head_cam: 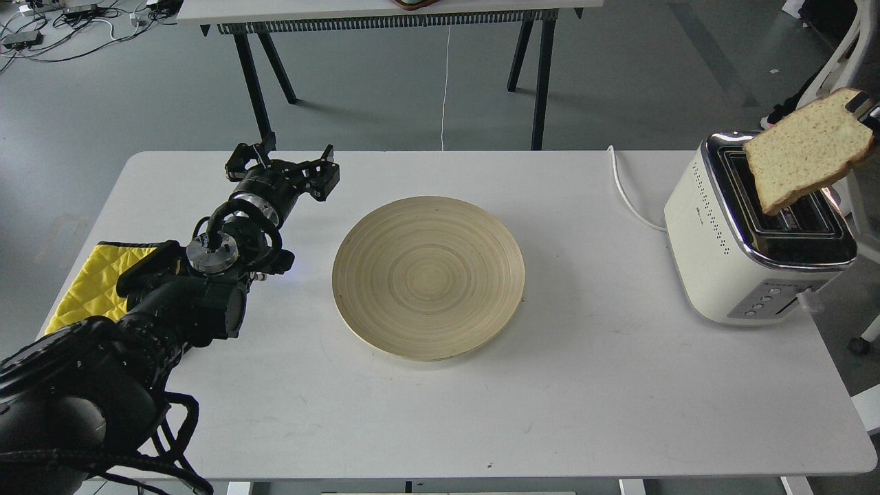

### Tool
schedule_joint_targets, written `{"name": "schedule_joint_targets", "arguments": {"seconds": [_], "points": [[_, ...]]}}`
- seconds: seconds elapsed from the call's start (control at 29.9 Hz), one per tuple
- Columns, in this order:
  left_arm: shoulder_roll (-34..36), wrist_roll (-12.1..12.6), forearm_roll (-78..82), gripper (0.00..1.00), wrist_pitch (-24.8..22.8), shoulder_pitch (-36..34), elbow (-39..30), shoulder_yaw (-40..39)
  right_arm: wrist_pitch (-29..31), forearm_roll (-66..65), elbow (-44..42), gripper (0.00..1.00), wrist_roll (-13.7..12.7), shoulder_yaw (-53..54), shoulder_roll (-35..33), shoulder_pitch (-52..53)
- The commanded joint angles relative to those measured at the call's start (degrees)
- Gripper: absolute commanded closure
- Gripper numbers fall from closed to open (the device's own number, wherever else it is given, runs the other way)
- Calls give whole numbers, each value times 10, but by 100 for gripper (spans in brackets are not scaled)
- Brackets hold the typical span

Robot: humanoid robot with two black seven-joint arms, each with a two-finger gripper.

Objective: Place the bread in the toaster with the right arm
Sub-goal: 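Carry the bread over the toaster slot with the right gripper, then lower the bread into the toaster slot and open the right gripper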

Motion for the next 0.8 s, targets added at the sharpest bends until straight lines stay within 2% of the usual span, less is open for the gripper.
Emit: {"name": "schedule_joint_targets", "arguments": {"seconds": [0.0, 0.64, 0.77], "points": [[0, 0, 0, 0, 0, 0, 0, 0, 0, 0, -1, 88, -3, -8, 0, 0], [0, -1, 0, 0, 0, 0, 0, 0, -3, 0, -5, 87, -3, -8, 13, -23], [0, 0, 0, 0, 0, 0, 0, 0, -4, 1, -6, 83, -4, -6, 15, -30]]}}
